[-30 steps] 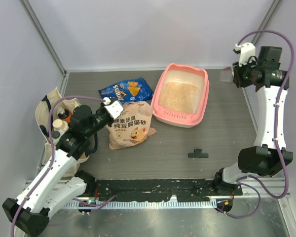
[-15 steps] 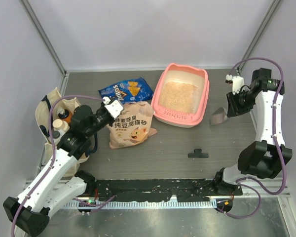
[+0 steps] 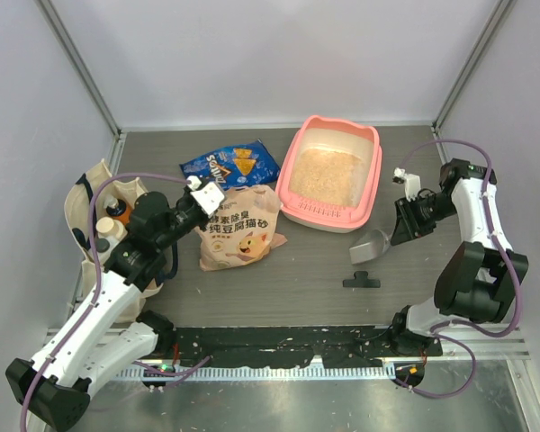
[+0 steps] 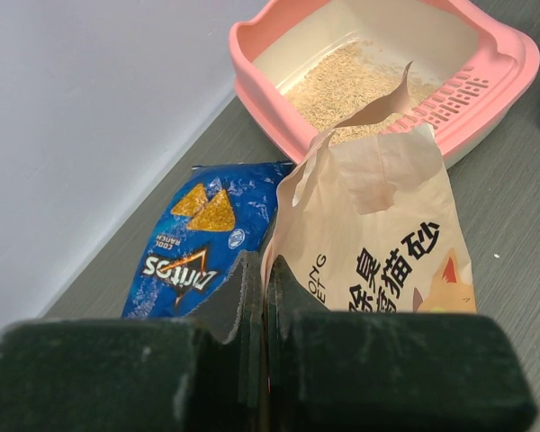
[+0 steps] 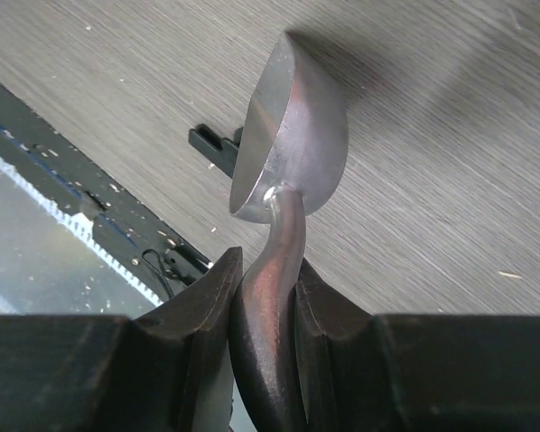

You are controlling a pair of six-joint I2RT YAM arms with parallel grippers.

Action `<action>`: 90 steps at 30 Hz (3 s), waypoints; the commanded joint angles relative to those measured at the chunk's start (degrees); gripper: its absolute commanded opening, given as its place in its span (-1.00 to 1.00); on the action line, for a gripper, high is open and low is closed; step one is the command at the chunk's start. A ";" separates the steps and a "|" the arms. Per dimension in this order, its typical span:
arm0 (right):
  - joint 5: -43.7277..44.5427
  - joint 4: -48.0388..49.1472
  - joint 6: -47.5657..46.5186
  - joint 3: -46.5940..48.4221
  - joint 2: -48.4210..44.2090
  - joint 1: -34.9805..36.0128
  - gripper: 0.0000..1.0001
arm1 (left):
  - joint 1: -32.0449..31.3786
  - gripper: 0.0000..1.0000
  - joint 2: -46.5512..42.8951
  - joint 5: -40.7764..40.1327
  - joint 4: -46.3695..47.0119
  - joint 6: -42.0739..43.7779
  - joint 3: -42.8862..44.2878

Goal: Fill the litter box with clean litter

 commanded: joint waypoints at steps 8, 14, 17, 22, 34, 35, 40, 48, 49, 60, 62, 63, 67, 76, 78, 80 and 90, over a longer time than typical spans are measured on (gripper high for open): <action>3.09 -0.80 -1.11 -1.65 1.25 -1.64 -0.18 | -0.60 -1.00 -1.15 1.21 10.54 -0.63 1.40; 12.77 6.87 0.92 -1.48 -0.68 -3.13 0.21 | -0.60 -1.00 -0.53 2.00 10.37 -2.21 1.66; 11.90 7.23 0.48 -0.08 -0.95 -4.10 0.53 | -0.60 -1.00 -0.09 1.39 10.19 -3.18 2.19; 6.19 7.14 0.83 4.14 -2.53 -4.19 0.69 | -0.69 -1.00 0.78 1.65 9.84 -3.97 3.33; -12.57 22.15 12.86 4.43 -14.56 16.71 0.69 | -0.60 -1.00 0.70 6.40 5.01 -6.70 6.32; -11.41 26.43 14.00 2.50 -14.92 22.91 0.69 | -0.51 -1.00 0.26 6.14 4.75 -6.79 6.32; -13.58 35.34 17.00 -0.59 -10.72 29.38 0.68 | -0.25 -1.00 -0.97 4.82 2.55 -6.43 5.88; -17.56 62.74 20.87 -14.20 -11.05 34.04 0.72 | 0.81 -1.00 1.58 5.60 -1.58 -4.77 8.87; -17.21 68.52 20.96 -17.09 -10.97 35.61 0.73 | 0.81 -1.00 1.66 5.96 -1.67 -4.25 8.96; -18.08 85.27 27.72 -17.64 -2.01 45.38 0.70 | 0.81 -1.00 2.02 4.11 -7.82 -2.48 13.53; -17.91 86.24 27.72 -17.73 -1.04 47.22 0.70 | 0.81 -1.00 1.75 3.76 -8.61 -2.40 13.36; -17.73 86.76 28.51 -17.91 -0.69 47.75 0.69 | 0.81 -1.00 1.75 3.59 -8.88 -2.48 13.44; -19.04 87.82 28.78 -17.91 0.98 49.25 0.67 | 0.81 -1.00 2.02 3.06 -9.14 -2.66 13.44; -12.02 83.26 25.88 -18.61 -1.65 49.96 0.64 | 0.81 -1.00 3.16 2.44 -8.79 -4.06 14.41; -10.01 79.24 23.95 -18.35 -3.23 49.78 0.64 | 0.81 -1.00 3.16 2.62 -8.71 -4.06 14.41; -9.47 77.37 23.77 -18.17 -4.37 49.25 0.64 | 0.81 -1.00 3.16 2.71 -8.62 -4.06 14.23; -13.51 80.17 27.20 -20.81 -6.40 48.81 0.63 | 0.81 -1.00 2.98 2.97 -6.77 -4.59 13.09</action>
